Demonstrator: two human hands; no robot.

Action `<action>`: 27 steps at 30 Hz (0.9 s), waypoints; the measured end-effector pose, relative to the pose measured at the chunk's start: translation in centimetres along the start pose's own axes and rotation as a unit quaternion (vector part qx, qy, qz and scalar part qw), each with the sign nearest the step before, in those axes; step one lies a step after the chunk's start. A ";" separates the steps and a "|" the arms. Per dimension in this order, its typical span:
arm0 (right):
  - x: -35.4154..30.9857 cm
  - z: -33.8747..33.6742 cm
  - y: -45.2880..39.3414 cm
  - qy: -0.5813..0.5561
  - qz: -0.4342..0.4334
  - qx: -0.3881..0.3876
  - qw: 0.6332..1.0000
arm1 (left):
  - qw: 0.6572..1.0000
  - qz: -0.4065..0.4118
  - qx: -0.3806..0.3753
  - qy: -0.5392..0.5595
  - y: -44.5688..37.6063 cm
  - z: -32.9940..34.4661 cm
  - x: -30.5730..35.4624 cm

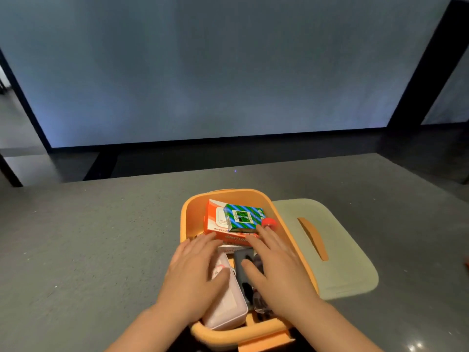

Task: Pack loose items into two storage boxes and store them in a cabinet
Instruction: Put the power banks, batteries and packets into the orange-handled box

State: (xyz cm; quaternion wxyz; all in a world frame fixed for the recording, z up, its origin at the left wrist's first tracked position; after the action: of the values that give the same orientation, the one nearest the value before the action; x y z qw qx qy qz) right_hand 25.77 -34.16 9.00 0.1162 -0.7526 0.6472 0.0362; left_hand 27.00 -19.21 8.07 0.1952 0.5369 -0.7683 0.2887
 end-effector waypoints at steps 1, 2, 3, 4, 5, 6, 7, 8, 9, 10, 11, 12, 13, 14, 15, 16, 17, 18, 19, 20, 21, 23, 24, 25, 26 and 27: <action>-0.6 -0.2 1.0 -0.012 -0.011 0.011 1.000 | 1.000 0.010 -0.002 -0.009 -1.3 -0.3 -0.4; -1.3 -0.1 2.1 -0.005 -0.022 0.024 0.999 | 1.000 0.019 -0.003 -0.024 -2.8 -0.6 -0.9; -1.8 0.0 3.2 0.020 -0.027 0.044 0.998 | 0.999 0.024 -0.006 -0.045 -4.1 -0.7 -1.4; -2.0 0.2 4.1 0.044 -0.016 0.061 0.997 | 0.997 0.027 -0.013 -0.066 -5.5 -0.7 -1.8; -1.8 0.3 4.6 0.052 0.008 0.066 0.996 | 0.995 0.030 -0.026 -0.091 -6.8 -0.4 -2.2; -1.4 0.3 5.0 0.049 0.033 0.072 0.996 | 0.991 0.035 -0.045 -0.122 -7.9 0.1 -2.6; -1.1 0.3 5.1 0.041 0.048 0.078 0.995 | 0.985 0.043 -0.064 -0.154 -9.0 0.6 -2.9; -0.9 0.4 5.2 0.032 0.052 0.080 0.995 | 0.980 0.049 -0.078 -0.177 -9.9 1.1 -3.1; -0.8 0.3 5.2 0.025 0.049 0.089 0.995 | 0.977 0.050 -0.087 -0.188 -10.7 1.4 -3.4; -0.7 0.2 5.3 0.018 0.045 0.102 0.994 | 0.976 0.048 -0.093 -0.193 -11.4 1.5 -3.6; -0.6 0.1 5.2 0.010 0.039 0.118 0.992 | 0.976 0.043 -0.096 -0.193 -12.0 1.5 -3.8; -0.7 0.0 5.2 0.001 0.034 0.127 0.991 | 0.977 0.035 -0.095 -0.189 -12.5 1.5 -4.0; -0.8 0.0 5.1 -0.011 0.026 0.134 0.991 | 0.979 0.027 -0.091 -0.183 -12.7 1.4 -4.2; -0.9 -0.1 5.1 -0.026 0.017 0.143 0.989 | 0.981 0.018 -0.085 -0.175 -13.0 1.1 -4.5; -1.0 -0.3 5.1 -0.038 0.007 0.152 0.988 | 0.983 0.008 -0.078 -0.167 -13.2 0.9 -4.8; -1.0 -0.5 5.0 -0.042 -0.003 0.160 0.986 | 0.984 -0.005 -0.075 -0.161 -13.3 0.6 -5.1; -1.0 -0.6 4.9 -0.040 -0.013 0.164 0.986 | 0.985 -0.022 -0.075 -0.157 -13.3 0.3 -5.5; -0.7 -0.6 4.6 -0.038 -0.022 0.166 0.985 | 0.984 -0.038 -0.076 -0.155 -13.4 -0.1 -5.8; -0.4 -0.6 4.1 -0.040 -0.034 0.166 0.985 | 0.983 -0.056 -0.078 -0.159 -13.3 -0.6 -6.2; 0.0 -0.4 3.5 -0.046 -0.047 0.159 0.985 | 0.980 -0.075 -0.077 -0.168 -13.1 -1.2 -6.6; 0.4 -0.2 2.9 -0.057 -0.060 0.149 0.985 | 0.977 -0.092 -0.068 -0.181 -12.6 -2.0 -7.2; 1.0 0.1 1.3 -0.079 -0.094 0.128 0.984 | 0.971 -0.120 -0.044 -0.203 -11.2 -3.5 -8.7; 1.2 0.2 0.5 -0.082 -0.117 0.121 0.982 | 0.969 -0.135 -0.031 -0.205 -10.4 -4.3 -9.6; 1.2 0.3 -0.3 -0.080 -0.138 0.113 0.981 | 0.968 -0.146 -0.015 -0.204 -9.5 -5.1 -10.4; 1.1 0.4 -1.1 -0.073 -0.157 0.103 0.980 | 0.967 -0.159 -0.009 -0.199 -8.4 -5.8 -11.2; 1.3 0.6 -1.9 -0.063 -0.169 0.097 0.979 | 0.966 -0.168 -0.011 -0.198 -7.5 -6.4 -11.7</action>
State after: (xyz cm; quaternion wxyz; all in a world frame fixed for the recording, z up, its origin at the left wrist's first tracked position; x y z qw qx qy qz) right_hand 27.87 -35.04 8.41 0.2334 -0.8323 0.5028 0.0002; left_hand 38.00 -8.66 7.53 0.0900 0.7025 -0.6937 0.1314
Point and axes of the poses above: each hand's wrist, its own y-axis away from the middle knuckle, its own z-axis out of the palm, x = y × z, the point moved 8 cm from there along -y, towards the middle knuckle, and after that the axes turned 12 degrees about y, right-handed, at the moved point
